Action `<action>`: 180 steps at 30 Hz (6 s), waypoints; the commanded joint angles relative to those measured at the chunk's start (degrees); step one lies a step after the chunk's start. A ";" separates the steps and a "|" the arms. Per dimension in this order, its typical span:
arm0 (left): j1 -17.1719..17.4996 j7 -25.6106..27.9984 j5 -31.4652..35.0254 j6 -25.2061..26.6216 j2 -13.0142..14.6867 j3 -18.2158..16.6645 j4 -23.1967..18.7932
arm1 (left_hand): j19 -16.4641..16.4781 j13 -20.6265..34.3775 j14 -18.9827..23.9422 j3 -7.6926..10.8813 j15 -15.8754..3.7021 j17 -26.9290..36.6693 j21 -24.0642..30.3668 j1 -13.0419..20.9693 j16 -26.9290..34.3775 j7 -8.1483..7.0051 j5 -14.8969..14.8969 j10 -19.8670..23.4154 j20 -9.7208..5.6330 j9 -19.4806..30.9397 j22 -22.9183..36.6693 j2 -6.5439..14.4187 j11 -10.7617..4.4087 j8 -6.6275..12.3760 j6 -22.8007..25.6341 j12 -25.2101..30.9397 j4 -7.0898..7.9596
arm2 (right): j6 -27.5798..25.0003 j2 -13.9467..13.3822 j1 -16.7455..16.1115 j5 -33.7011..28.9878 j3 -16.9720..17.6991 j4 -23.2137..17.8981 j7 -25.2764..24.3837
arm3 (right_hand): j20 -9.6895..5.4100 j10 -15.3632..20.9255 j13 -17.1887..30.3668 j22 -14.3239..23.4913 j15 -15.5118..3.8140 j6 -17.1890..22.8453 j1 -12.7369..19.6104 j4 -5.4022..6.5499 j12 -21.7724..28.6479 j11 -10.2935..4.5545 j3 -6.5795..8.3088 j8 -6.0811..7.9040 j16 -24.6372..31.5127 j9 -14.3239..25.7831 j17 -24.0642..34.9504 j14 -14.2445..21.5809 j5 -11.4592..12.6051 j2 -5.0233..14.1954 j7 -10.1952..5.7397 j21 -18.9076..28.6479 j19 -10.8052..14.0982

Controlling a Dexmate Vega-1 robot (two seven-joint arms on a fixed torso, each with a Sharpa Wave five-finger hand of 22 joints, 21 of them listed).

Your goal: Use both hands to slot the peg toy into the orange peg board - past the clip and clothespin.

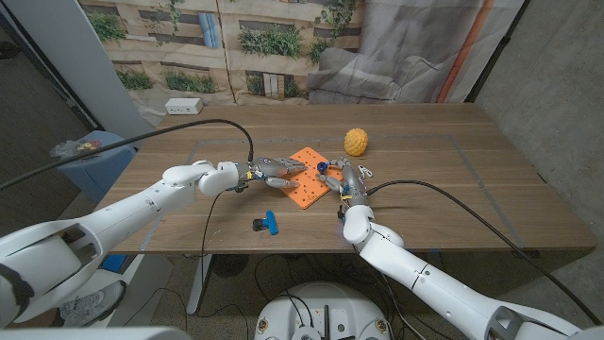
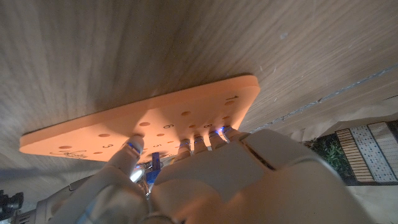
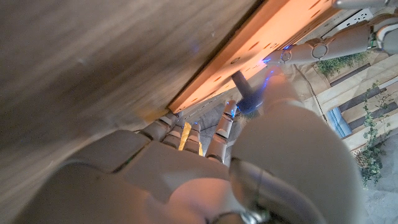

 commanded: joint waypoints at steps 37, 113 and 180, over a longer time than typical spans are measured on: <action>-1.04 -0.51 0.82 -1.27 -1.02 0.32 2.12 | 0.86 0.36 1.50 0.48 -3.96 0.67 0.54 0.35 0.57 -0.08 0.05 2.54 -7.75 0.49 0.48 4.98 -0.24 0.47 3.06 0.45 0.17 | 2.85 -4.97 -2.03 -0.43 2.88 -6.74 2.53 | 3.13 -5.66 0.17 0.48 2.64 -10.94 -6.30 1.34 0.53 0.66 -0.69 -6.78 -1.19 -2.26 0.38 -4.42 0.15 0.85 0.09 0.52 -3.59; -2.14 -1.47 0.18 -1.82 -1.37 1.17 3.41 | 1.21 0.36 1.85 0.57 -4.07 0.60 0.58 0.78 0.59 -0.18 0.05 2.75 -7.89 0.49 0.46 5.21 -0.48 0.33 2.64 0.44 -0.12 | -20.38 -17.32 4.53 -35.40 -9.51 -22.93 25.13 | -4.52 1.70 -2.52 0.24 -6.24 -21.17 -25.91 8.04 0.14 -7.25 -3.33 -19.81 -1.27 -5.23 -2.87 -5.91 1.12 9.44 6.20 0.24 -9.59; -1.17 -2.05 -0.22 -0.37 -1.22 0.77 1.69 | 1.33 0.37 1.84 0.45 -4.01 0.71 0.56 1.01 0.64 -0.14 0.06 2.58 -7.88 0.49 0.47 5.40 -0.59 0.43 2.43 0.41 0.14 | -20.15 -12.85 2.01 -56.98 -10.91 -16.31 38.83 | -4.91 3.08 -2.65 0.23 -6.13 -19.72 -33.89 10.98 -0.34 -8.69 -2.75 -21.29 -0.73 -5.27 -3.07 -7.13 0.51 12.84 5.21 0.79 -12.24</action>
